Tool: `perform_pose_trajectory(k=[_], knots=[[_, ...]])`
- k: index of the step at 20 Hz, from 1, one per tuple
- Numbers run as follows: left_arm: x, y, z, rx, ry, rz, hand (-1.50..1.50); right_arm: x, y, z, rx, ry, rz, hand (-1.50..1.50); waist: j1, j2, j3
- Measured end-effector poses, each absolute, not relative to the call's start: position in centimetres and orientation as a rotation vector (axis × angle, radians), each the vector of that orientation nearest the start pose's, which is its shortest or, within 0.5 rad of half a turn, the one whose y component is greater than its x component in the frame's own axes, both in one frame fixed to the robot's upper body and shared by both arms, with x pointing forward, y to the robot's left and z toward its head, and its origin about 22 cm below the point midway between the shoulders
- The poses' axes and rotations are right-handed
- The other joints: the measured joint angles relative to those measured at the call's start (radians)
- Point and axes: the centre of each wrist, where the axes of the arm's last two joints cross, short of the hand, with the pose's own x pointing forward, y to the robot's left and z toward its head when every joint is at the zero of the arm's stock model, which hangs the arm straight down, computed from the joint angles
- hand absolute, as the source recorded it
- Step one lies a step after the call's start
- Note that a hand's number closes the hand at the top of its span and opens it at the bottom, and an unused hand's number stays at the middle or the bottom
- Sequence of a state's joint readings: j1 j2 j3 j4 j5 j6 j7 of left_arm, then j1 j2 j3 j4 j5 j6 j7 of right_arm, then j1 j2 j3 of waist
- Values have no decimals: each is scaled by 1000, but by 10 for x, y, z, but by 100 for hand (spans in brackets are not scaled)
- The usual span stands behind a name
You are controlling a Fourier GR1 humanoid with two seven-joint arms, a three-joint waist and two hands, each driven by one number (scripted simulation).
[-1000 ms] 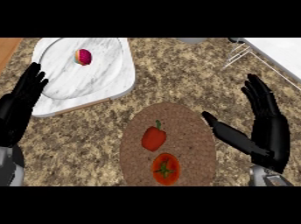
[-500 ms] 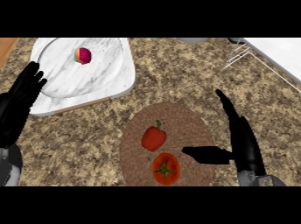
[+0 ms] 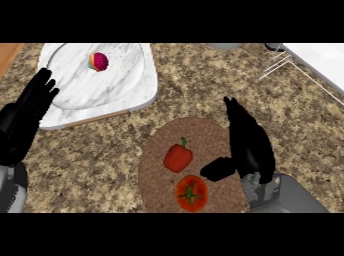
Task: Pick the bell pepper from the placemat and place it in the tiered shelf
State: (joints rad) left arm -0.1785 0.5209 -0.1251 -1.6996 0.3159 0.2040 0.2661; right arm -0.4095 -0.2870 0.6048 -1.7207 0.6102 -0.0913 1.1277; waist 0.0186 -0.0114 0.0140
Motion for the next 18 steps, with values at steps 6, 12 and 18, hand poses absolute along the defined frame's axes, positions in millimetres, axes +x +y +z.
perform_pose_trajectory(k=[6,12,18], knots=[[274,281,102,147,-1554,-132,0,272,-68,104,-792,-1027,813,-150,1,3,6],[272,285,98,151,-1548,-124,0,285,-43,96,-818,-923,891,-150,-10,1,9],[272,286,96,151,-1546,-117,0,295,-33,89,-841,-852,950,-150,-18,-2,12]])
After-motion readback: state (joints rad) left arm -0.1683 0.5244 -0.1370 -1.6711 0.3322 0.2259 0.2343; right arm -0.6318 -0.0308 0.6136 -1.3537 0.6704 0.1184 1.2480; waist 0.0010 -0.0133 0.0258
